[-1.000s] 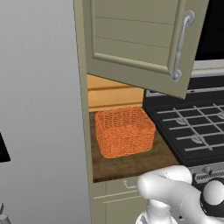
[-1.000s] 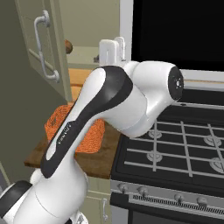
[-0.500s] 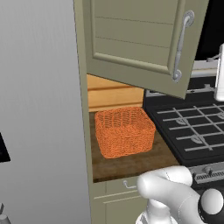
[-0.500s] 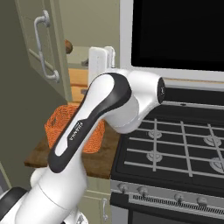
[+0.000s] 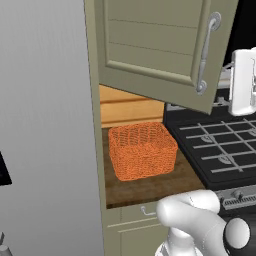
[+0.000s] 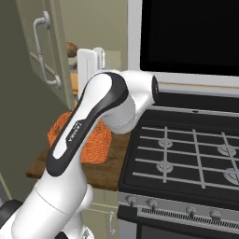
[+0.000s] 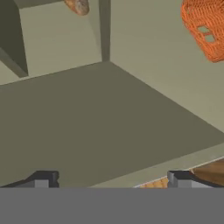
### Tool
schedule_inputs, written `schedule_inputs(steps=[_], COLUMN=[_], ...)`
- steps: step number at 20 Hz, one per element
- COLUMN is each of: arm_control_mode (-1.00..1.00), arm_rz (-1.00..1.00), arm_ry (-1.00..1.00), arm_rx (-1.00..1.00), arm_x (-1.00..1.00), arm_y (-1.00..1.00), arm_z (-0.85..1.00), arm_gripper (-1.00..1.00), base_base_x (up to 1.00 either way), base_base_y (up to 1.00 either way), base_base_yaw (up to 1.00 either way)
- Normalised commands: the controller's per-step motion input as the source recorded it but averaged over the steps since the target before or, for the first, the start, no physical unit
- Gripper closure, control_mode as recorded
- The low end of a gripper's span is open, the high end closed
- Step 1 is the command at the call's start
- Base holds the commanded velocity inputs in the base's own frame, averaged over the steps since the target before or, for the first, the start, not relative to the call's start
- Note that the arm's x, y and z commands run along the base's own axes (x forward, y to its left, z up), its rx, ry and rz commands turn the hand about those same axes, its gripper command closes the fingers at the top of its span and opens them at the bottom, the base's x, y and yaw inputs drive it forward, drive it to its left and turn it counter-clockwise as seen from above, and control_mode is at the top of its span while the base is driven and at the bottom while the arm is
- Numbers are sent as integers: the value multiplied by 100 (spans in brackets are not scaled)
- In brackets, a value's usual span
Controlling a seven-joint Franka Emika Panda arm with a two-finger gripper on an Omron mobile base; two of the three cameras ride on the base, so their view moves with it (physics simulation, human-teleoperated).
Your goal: Open the cabinet, pick up the bread from the cabinet and place it in the basket. Then move the basket to the dining counter.
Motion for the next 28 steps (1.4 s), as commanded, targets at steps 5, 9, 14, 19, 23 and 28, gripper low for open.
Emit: schedule_inputs(steps=[5,9,14,19,23,28], arm_control_mode=[-100,-100,-100,-100,-100,-100], arm_rz=[12,9,8,9,9,8], arm_ry=[0,0,0,0,0,0], arm_rx=[0,0,-2,-2,-1,-3], arm_x=[-4,-29,-52,-38,-30,-18], arm_y=[65,77,97,100,99,81], arm_z=[0,0,0,0,0,0], arm_gripper=[-100,-100,-100,-100,-100,-100], base_base_x=[0,0,0,0,0,0], base_base_y=[0,0,0,0,0,0], base_base_yaw=[0,0,0,0,0,0])
